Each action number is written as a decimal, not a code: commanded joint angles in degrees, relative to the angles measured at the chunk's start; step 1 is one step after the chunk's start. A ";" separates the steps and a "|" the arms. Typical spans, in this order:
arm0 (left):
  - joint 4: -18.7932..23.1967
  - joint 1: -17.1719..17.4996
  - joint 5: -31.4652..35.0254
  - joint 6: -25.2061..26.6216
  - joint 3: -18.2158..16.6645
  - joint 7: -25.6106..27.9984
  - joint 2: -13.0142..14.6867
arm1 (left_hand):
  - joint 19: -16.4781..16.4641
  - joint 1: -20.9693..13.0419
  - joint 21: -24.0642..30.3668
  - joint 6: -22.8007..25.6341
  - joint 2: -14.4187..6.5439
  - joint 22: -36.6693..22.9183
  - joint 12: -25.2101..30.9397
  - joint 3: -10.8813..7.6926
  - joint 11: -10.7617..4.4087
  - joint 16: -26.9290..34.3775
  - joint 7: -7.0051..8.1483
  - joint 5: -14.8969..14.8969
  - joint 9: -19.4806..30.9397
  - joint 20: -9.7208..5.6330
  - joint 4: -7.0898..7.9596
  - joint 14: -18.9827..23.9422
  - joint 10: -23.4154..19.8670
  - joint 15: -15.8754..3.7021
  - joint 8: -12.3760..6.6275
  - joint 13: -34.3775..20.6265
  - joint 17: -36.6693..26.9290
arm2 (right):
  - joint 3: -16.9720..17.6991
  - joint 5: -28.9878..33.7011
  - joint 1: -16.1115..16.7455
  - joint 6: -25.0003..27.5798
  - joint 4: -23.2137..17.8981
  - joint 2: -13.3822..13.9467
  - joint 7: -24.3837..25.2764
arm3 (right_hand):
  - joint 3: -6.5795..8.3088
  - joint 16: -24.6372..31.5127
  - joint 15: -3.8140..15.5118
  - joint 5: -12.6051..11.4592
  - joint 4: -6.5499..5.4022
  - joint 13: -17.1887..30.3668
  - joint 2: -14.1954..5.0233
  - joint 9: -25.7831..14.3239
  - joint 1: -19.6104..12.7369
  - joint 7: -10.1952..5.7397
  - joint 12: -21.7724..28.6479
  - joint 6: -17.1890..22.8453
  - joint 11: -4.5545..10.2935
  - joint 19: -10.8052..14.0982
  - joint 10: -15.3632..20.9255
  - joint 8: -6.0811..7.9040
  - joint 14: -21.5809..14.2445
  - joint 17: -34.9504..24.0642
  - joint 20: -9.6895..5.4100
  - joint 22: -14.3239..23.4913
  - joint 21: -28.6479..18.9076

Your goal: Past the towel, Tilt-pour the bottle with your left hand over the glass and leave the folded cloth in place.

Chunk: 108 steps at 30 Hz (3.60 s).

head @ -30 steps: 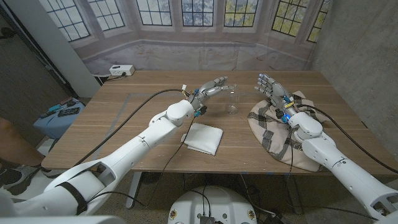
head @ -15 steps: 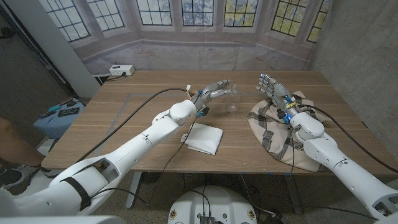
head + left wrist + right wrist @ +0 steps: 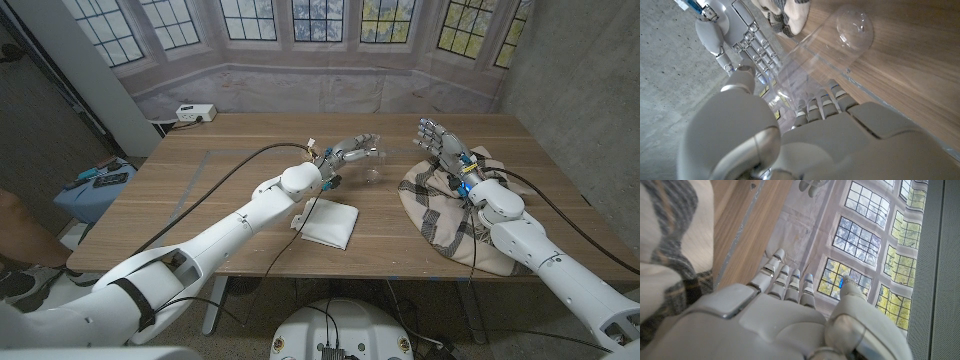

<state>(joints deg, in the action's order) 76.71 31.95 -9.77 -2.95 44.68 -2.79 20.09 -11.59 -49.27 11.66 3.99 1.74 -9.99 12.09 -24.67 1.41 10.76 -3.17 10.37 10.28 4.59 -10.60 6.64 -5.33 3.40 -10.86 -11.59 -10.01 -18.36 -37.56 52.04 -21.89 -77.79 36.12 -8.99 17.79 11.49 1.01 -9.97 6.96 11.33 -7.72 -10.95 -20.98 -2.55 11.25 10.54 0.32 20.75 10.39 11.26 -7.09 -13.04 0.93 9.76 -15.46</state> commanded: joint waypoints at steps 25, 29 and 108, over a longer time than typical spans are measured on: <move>-1.49 1.25 5.46 -0.79 1.31 5.72 -0.61 | -5.38 -5.91 1.52 9.90 -0.25 -0.62 3.04 -0.16 -2.10 2.20 0.46 0.81 0.67 -0.07 1.08 7.88 -6.84 -2.79 -3.03 -1.25 -0.80 | -0.38 -0.94 -0.80 -2.62 4.37 -2.33 -1.97 | 0.14 0.55 -0.17 -0.26 0.26 0.12 -0.18 0.01 -0.54 0.44 0.13 0.33 0.10 0.67 -0.01 0.06 -0.08 0.35 0.45 0.07 0.65; -2.22 1.17 6.59 -0.97 1.68 6.44 -0.58 | -5.83 -6.31 1.63 11.03 -0.29 -0.65 3.32 -0.06 -2.47 2.34 0.74 0.91 0.74 -0.13 1.09 8.55 -7.57 -2.97 -3.29 -1.38 -0.84 | -0.66 -1.02 -1.42 -3.28 5.89 -3.16 -2.53 | 0.14 0.57 -0.15 -0.27 0.29 0.12 -0.20 0.01 -0.56 0.38 0.13 0.36 0.07 0.72 -0.01 0.07 -0.12 0.39 0.45 0.08 0.72; 4.70 1.51 12.74 -1.01 1.53 7.11 2.43 | -11.45 -11.46 2.76 26.64 -2.33 -1.02 6.12 3.58 -6.08 4.91 3.89 1.80 1.97 -1.41 1.82 18.60 -18.16 -6.72 -6.75 -3.95 -1.71 | -0.54 -0.68 0.58 -2.62 2.04 -1.86 -1.55 | 0.07 0.75 -0.13 -0.34 0.48 0.12 -0.44 0.03 -0.60 0.34 0.18 0.49 0.21 1.47 0.10 0.02 -0.07 0.84 0.57 0.12 2.11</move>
<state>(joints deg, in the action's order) 75.15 32.53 2.24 -7.53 46.80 6.05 19.48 -23.21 -59.88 14.65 30.28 0.58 -10.80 18.36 -21.28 -4.71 15.58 -0.18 11.70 12.14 3.20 -8.83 25.26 -23.72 -3.38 -17.62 -15.32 -11.61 -18.67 -38.56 52.69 -24.83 -74.82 33.93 -10.50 17.79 11.89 1.01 -9.96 6.95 11.33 -7.87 -10.95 -21.13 -2.24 11.25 10.84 0.33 21.56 10.39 11.26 -7.09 -12.26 1.32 9.73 -13.48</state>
